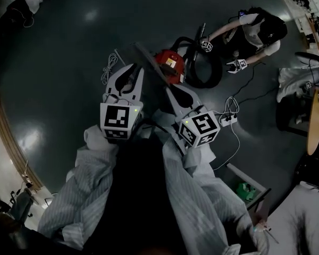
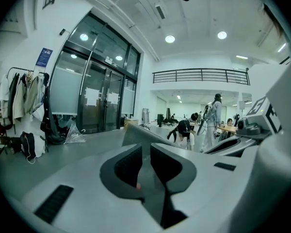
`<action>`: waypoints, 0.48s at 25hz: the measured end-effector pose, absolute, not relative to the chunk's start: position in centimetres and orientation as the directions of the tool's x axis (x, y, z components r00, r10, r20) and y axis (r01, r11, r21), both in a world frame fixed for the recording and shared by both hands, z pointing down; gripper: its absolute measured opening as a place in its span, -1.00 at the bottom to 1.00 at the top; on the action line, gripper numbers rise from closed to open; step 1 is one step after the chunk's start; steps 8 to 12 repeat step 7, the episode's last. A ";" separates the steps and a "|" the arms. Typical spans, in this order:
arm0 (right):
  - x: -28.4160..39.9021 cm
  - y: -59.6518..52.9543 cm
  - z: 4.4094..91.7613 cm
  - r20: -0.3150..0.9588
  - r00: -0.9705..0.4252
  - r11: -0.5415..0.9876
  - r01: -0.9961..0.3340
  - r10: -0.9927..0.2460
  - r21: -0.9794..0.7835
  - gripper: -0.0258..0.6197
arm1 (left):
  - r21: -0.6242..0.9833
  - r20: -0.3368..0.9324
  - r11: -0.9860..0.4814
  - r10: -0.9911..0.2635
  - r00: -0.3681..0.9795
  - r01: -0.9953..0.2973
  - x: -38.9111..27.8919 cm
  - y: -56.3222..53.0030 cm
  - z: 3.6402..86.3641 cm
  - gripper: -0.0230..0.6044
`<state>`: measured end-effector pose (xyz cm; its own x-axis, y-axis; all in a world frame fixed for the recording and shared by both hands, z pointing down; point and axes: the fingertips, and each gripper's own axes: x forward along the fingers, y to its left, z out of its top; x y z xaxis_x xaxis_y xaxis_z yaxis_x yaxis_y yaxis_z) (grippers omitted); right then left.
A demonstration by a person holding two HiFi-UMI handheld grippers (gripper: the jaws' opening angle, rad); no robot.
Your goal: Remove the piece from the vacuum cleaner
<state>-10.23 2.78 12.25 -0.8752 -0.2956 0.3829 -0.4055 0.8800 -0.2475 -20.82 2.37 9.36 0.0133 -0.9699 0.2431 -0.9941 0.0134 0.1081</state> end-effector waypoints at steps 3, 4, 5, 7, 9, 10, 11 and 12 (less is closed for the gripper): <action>-10.6 3.0 11.9 0.381 -0.879 0.886 -0.394 -0.286 -0.245 -0.84 | 0.105 0.238 0.026 -0.971 0.000 -0.994 -21.2 2.7 9.1 -0.75; -10.6 3.1 11.8 0.381 -0.879 0.887 -0.393 -0.285 -0.243 -0.84 | 0.102 0.235 0.027 -0.972 -0.002 -0.994 -21.2 2.8 9.0 -0.75; -10.6 3.1 11.7 0.382 -0.879 0.888 -0.392 -0.285 -0.240 -0.84 | 0.103 0.234 0.028 -0.972 -0.003 -0.994 -21.2 2.9 8.9 -0.75; -10.5 3.3 11.5 0.384 -0.878 0.890 -0.391 -0.285 -0.235 -0.84 | 0.108 0.238 0.031 -0.971 -0.004 -0.994 -21.1 3.2 8.9 -0.75; -10.5 3.3 11.5 0.384 -0.878 0.890 -0.391 -0.285 -0.235 -0.84 | 0.108 0.238 0.031 -0.971 -0.004 -0.994 -21.1 3.2 8.9 -0.75; -10.5 3.3 11.5 0.384 -0.878 0.890 -0.391 -0.285 -0.235 -0.84 | 0.108 0.238 0.031 -0.971 -0.004 -0.994 -21.1 3.2 8.9 -0.75; -10.5 3.3 11.5 0.384 -0.878 0.890 -0.391 -0.285 -0.235 -0.84 | 0.108 0.238 0.031 -0.971 -0.004 -0.994 -21.1 3.2 8.9 -0.75; -10.5 3.3 11.5 0.384 -0.878 0.890 -0.391 -0.285 -0.235 -0.84 | 0.108 0.238 0.031 -0.971 -0.004 -0.994 -21.1 3.2 8.9 -0.75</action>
